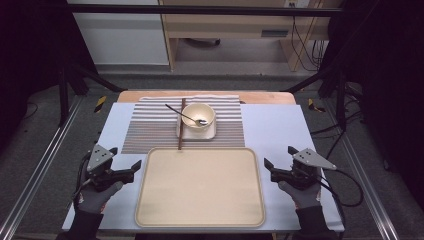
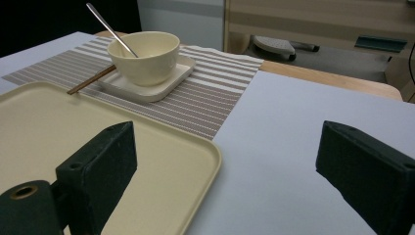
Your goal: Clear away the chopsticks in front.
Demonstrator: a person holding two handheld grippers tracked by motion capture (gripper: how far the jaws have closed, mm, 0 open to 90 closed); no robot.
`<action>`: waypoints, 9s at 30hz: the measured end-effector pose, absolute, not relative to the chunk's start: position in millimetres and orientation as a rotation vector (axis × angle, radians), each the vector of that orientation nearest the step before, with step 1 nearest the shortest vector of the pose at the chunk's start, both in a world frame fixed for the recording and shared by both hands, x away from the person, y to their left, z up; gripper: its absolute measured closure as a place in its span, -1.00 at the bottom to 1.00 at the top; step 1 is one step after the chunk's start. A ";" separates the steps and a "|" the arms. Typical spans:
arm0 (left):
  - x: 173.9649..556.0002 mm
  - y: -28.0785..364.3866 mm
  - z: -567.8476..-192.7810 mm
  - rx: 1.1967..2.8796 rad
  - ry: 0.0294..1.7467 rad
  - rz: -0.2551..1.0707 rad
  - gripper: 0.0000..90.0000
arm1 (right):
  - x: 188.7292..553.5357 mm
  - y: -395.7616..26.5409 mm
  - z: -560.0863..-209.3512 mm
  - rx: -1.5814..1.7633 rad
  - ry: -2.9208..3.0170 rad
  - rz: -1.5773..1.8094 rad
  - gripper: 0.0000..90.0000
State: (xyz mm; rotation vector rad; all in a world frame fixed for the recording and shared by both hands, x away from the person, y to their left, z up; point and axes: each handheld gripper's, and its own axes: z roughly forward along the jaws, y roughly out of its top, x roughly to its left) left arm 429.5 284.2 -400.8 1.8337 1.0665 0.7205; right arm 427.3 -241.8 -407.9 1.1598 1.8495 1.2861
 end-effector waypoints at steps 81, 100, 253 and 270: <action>605.1 170.9 -448.8 2.040 1.153 0.589 0.17 | 431.8 -230.6 -410.0 1.176 1.890 1.255 -0.80; 610.4 165.7 -459.0 2.032 1.184 0.522 0.61 | 432.1 -231.1 -410.0 1.176 1.893 1.250 -0.80; 409.1 206.2 -424.6 1.719 1.292 0.677 0.89 | 423.4 -233.6 -400.4 1.149 1.881 1.341 -0.87; 365.5 205.7 -457.7 1.684 1.398 0.730 0.89 | 424.0 -231.9 -402.0 1.148 1.890 1.336 -0.87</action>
